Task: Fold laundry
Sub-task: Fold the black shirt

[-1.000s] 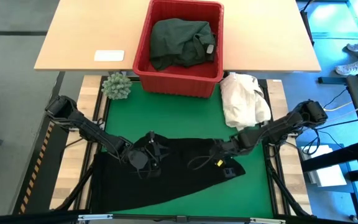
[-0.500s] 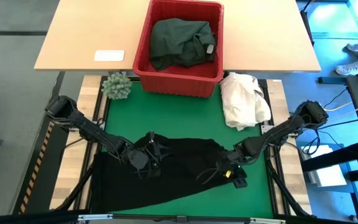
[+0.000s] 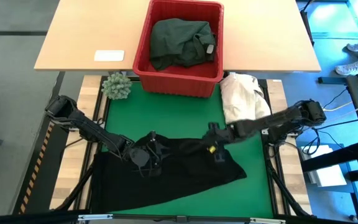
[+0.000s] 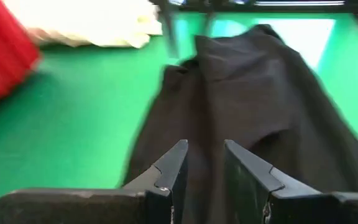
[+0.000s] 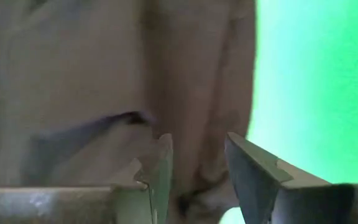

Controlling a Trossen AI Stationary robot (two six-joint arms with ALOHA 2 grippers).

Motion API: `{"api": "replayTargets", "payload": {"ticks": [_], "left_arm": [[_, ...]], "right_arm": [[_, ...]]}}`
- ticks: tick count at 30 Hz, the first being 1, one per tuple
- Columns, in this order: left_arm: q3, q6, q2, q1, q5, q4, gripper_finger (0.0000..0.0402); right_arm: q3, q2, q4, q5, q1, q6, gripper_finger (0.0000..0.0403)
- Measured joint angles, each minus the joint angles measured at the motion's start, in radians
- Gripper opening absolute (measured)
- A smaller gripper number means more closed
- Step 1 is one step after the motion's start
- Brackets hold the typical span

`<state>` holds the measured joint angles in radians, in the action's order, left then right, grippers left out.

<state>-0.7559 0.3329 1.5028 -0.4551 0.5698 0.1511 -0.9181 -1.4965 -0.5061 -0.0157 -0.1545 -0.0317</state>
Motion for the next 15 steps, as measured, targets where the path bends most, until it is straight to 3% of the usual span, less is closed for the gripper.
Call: {"api": "replayTargets", "payload": {"ticks": [4, 11, 15], "left_arm": [[0.0, 0.028, 0.0, 0.002, -0.096, -0.001, 0.0095], [0.0, 0.112, 0.021, -0.017, -0.145, -0.023, 0.0094], [0.0, 0.161, 0.051, -0.048, -0.146, -0.019, 0.0094]], "right_arm": [[0.015, -0.053, 0.099, 0.066, 0.095, 0.046, 0.0122], [0.015, -0.18, 0.245, 0.187, 0.13, 0.108, 0.0011], [0.016, -0.239, 0.272, 0.172, 0.13, 0.092, 0.002]]}}
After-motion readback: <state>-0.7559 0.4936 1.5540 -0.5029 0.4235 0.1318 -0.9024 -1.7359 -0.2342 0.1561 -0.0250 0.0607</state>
